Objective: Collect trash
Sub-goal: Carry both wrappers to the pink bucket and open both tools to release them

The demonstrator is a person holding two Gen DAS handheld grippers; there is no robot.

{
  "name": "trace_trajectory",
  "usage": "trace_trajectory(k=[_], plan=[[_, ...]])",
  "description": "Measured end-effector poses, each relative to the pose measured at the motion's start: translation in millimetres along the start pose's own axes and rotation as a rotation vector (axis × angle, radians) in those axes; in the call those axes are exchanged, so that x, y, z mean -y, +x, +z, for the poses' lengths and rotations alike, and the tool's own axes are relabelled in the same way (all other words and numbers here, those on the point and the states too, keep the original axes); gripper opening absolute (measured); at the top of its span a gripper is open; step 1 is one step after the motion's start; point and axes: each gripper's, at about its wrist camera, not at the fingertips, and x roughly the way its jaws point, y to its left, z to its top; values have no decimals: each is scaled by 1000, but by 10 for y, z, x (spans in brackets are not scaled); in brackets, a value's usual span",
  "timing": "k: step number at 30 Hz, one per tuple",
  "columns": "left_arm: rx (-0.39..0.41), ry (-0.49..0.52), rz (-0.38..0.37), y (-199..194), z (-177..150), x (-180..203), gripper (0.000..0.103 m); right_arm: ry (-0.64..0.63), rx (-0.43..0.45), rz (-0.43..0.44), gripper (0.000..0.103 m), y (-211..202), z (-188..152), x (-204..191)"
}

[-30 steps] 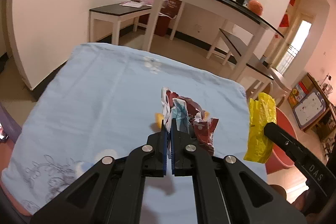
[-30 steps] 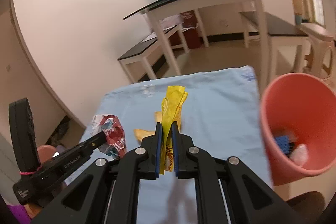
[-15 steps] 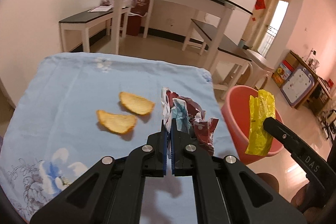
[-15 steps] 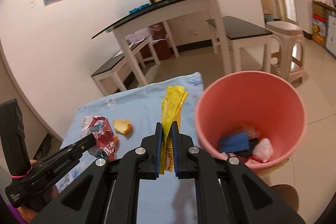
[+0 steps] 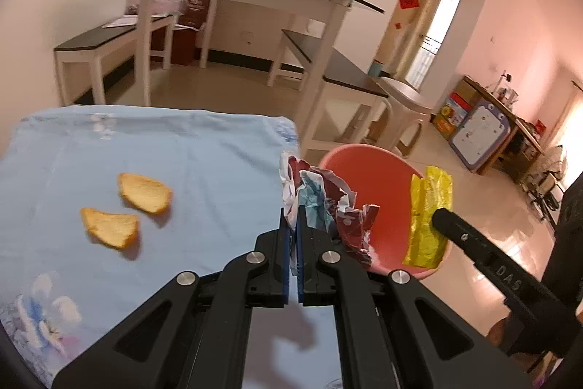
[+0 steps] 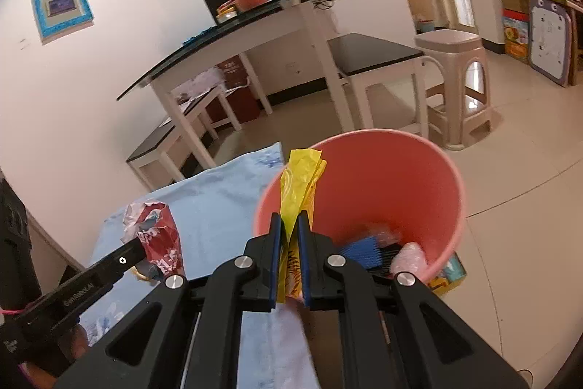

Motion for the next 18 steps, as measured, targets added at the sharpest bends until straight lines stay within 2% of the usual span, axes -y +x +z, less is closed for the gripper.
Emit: trace_trajectory(k=[6,18], plan=[[-28,-9,-68,159,55,172,2,26,2,-37,9,44,-7,203],[-37,31,-112,536,51,505,2,89,-9,-60,9,105,-66,546]])
